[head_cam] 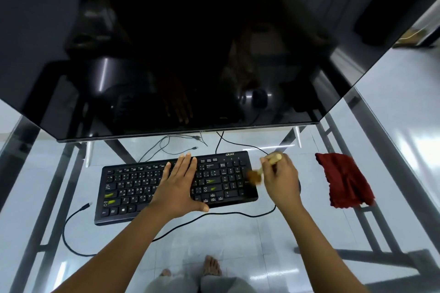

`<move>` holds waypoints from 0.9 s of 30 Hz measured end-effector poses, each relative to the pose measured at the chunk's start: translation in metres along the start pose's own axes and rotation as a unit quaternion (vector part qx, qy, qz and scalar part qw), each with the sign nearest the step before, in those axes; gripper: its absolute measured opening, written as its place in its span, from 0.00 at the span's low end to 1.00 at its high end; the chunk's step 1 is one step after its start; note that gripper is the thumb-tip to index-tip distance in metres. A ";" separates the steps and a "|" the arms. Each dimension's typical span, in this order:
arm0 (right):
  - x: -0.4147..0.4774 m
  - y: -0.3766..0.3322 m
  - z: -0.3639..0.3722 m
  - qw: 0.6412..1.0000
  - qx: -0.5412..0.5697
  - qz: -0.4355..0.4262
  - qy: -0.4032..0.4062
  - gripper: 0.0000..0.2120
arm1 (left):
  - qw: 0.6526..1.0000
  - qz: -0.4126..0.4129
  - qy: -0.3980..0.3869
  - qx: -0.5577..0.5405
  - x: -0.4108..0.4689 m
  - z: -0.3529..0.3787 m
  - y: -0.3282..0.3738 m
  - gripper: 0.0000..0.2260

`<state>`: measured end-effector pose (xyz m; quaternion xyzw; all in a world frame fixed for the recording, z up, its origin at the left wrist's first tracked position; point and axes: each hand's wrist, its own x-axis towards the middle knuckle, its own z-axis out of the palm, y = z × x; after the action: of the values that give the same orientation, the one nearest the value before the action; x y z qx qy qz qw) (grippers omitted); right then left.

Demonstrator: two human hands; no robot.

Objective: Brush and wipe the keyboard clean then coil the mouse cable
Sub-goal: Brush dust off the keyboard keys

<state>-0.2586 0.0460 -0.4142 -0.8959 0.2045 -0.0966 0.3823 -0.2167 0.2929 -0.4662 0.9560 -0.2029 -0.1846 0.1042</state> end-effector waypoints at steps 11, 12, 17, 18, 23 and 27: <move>0.015 -0.026 0.024 0.991 0.117 -0.019 -0.062 0.06 | 1.000 0.009 0.006 -0.011 -0.001 0.000 -0.002 0.61; 0.013 -0.029 0.027 0.986 0.120 -0.011 -0.119 0.06 | 1.000 0.009 0.006 -0.007 0.000 0.000 -0.003 0.62; 0.017 -0.030 0.030 0.996 0.077 -0.038 -0.035 0.07 | 1.000 0.009 0.015 0.018 0.000 0.002 -0.006 0.63; 0.017 -0.030 0.030 0.992 0.091 -0.040 -0.074 0.07 | 1.000 0.011 0.014 0.018 0.000 0.002 -0.006 0.63; 0.024 -0.025 0.017 0.998 0.050 0.003 -0.038 0.10 | 1.000 0.011 0.008 0.017 0.000 0.000 -0.005 0.63; 0.020 -0.014 0.005 0.986 0.029 -0.039 -0.160 0.06 | 1.000 0.012 0.006 0.014 0.000 -0.001 -0.006 0.63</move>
<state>-0.2349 0.0493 -0.4070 -0.8955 0.1031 0.0271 0.4321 -0.2145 0.2980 -0.4673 0.9559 -0.2161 -0.1748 0.0945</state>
